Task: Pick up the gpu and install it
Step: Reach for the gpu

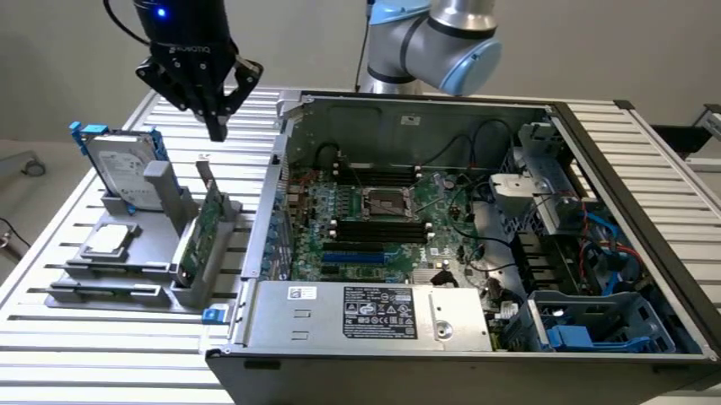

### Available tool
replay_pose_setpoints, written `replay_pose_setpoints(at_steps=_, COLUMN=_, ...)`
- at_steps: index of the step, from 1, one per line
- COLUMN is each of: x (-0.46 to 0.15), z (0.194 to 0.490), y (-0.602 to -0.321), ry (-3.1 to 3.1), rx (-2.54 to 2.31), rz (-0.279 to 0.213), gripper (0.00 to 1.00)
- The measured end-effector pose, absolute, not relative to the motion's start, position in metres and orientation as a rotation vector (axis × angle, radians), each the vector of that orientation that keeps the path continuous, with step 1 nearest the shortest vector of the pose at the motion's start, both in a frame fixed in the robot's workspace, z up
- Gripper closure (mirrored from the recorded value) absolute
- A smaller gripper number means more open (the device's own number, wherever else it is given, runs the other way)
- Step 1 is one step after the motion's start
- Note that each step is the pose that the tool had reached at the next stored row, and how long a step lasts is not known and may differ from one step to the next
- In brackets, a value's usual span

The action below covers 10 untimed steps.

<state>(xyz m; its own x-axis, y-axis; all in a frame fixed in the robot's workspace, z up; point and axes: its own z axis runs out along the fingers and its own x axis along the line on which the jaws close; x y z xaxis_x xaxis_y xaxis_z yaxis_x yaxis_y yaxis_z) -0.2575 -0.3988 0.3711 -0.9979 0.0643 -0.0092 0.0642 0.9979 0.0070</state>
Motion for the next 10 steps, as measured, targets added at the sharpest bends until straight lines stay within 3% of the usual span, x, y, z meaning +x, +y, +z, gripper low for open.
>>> replay_pose_setpoints(at_steps=10, x=-0.283, z=0.365, y=-0.399, ry=3.137, rx=0.091, rz=-0.015, gripper=0.89)
